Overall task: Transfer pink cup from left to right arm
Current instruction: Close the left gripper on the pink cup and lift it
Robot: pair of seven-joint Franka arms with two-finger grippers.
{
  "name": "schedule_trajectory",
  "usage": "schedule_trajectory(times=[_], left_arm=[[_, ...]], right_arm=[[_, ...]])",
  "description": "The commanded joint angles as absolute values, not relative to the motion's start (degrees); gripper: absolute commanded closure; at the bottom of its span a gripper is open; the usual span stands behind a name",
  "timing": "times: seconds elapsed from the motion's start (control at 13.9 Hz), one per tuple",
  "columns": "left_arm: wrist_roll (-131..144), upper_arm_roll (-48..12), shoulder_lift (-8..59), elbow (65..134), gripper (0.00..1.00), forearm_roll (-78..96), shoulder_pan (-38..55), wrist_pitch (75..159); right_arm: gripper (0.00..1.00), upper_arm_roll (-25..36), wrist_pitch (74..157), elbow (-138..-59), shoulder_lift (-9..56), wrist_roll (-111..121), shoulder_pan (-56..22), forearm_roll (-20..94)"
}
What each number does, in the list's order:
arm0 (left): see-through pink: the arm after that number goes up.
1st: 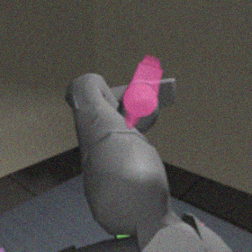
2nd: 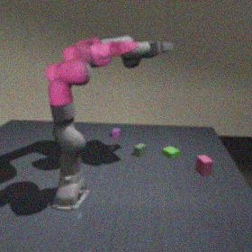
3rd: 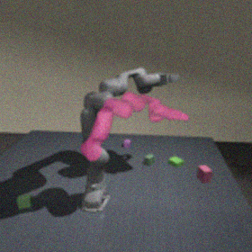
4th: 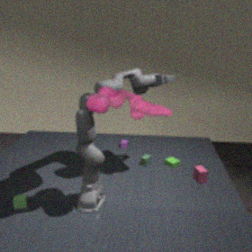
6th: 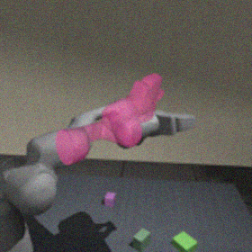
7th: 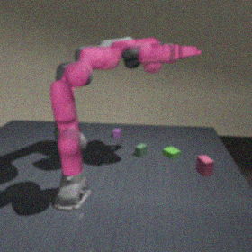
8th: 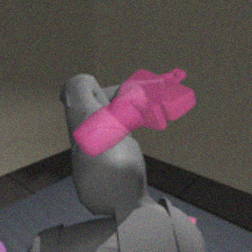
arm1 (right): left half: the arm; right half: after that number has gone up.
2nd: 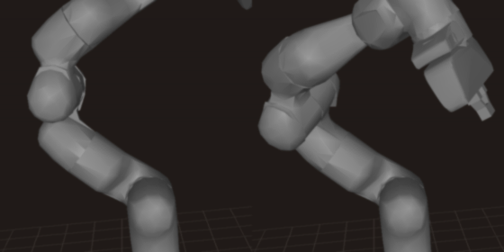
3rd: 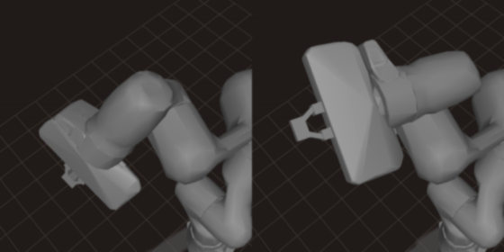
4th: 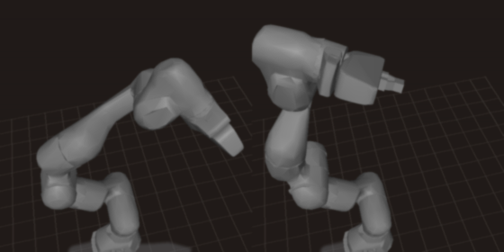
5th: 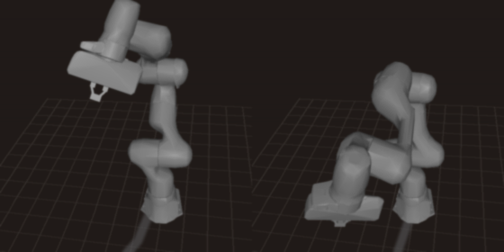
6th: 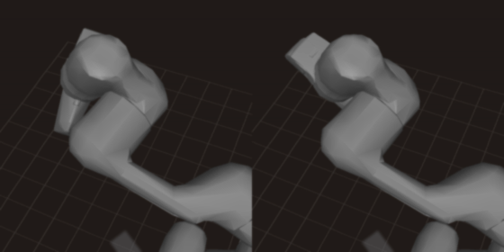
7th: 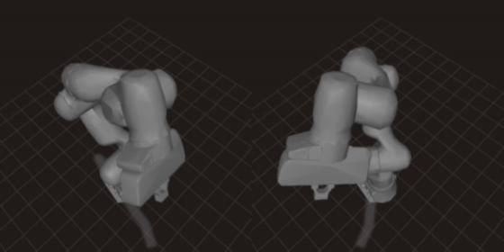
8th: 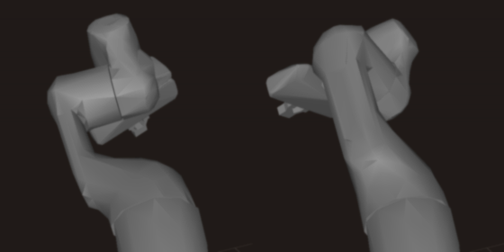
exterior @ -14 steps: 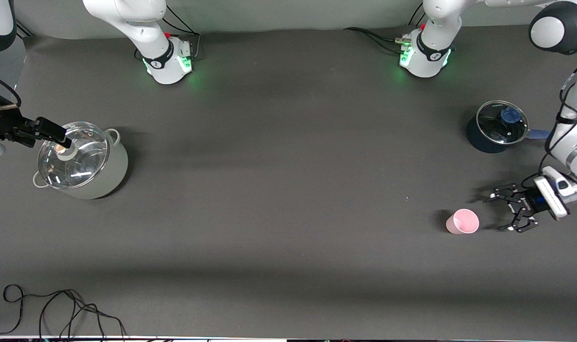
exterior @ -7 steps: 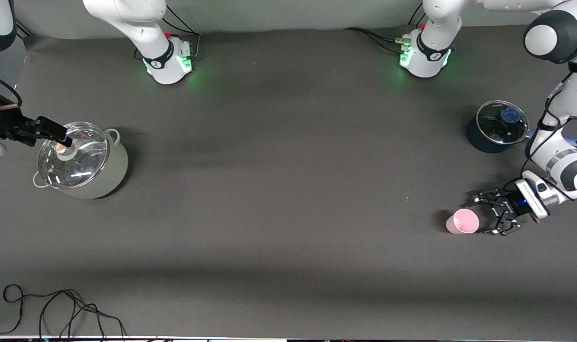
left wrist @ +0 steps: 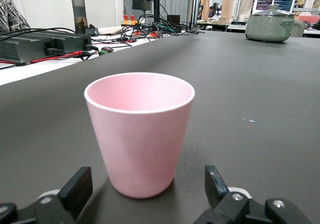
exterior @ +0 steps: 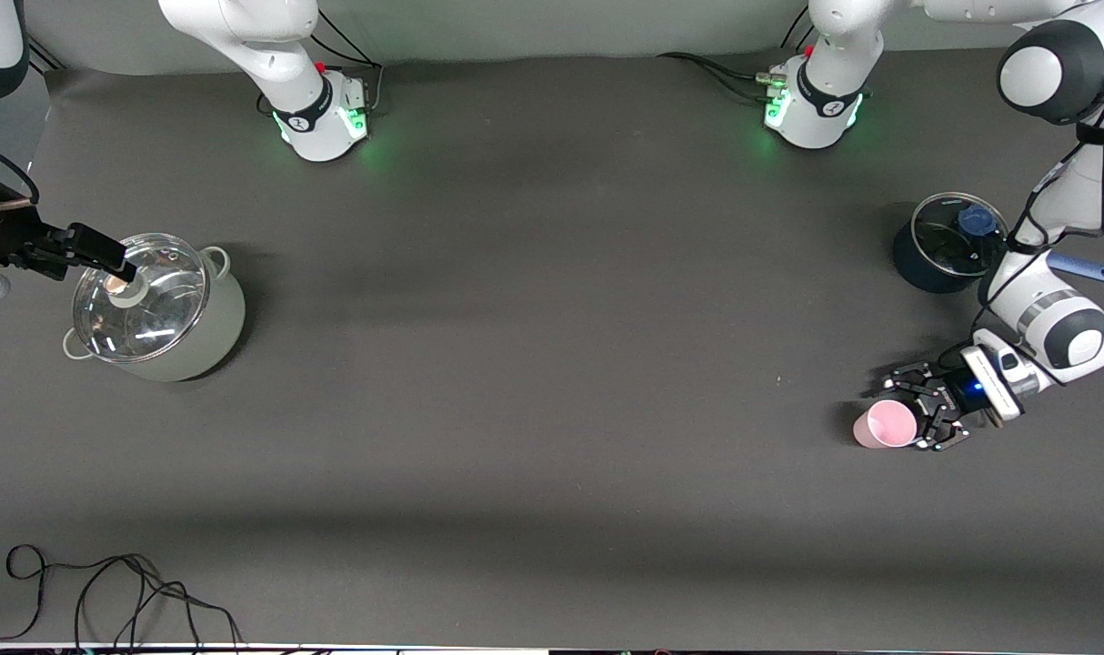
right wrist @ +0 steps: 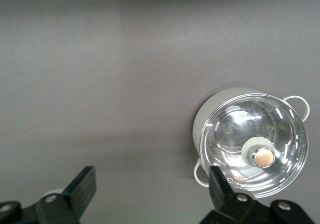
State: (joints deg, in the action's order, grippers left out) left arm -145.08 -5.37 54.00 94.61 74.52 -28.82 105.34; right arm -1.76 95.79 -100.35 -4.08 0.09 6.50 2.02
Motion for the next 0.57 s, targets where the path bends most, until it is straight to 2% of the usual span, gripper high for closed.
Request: schedule_trajectory(times=[0.0,0.14,0.36,0.5], left_arm=[[-146.6,-5.3,53.3,95.9,0.00,77.9,-27.0,106.7],[-146.6,-5.4,53.3,96.3,0.02,78.2,-26.5,108.4],[-146.6,-5.4,53.3,96.3,0.30,78.7,-26.3,108.4],[-146.5,-5.4,53.2,96.3,0.43,78.7,-26.3,108.5]], right_arm=[[0.00,-1.9,95.1,-99.5,-4.0,-0.4,6.9,2.9],[0.00,-1.8,95.1,-99.5,-4.0,-0.3,6.9,2.9],[0.00,-1.8,95.1,-99.5,-4.0,-0.3,6.9,2.9],[0.00,-1.8,95.1,-99.5,-4.0,-0.3,6.9,2.9]])
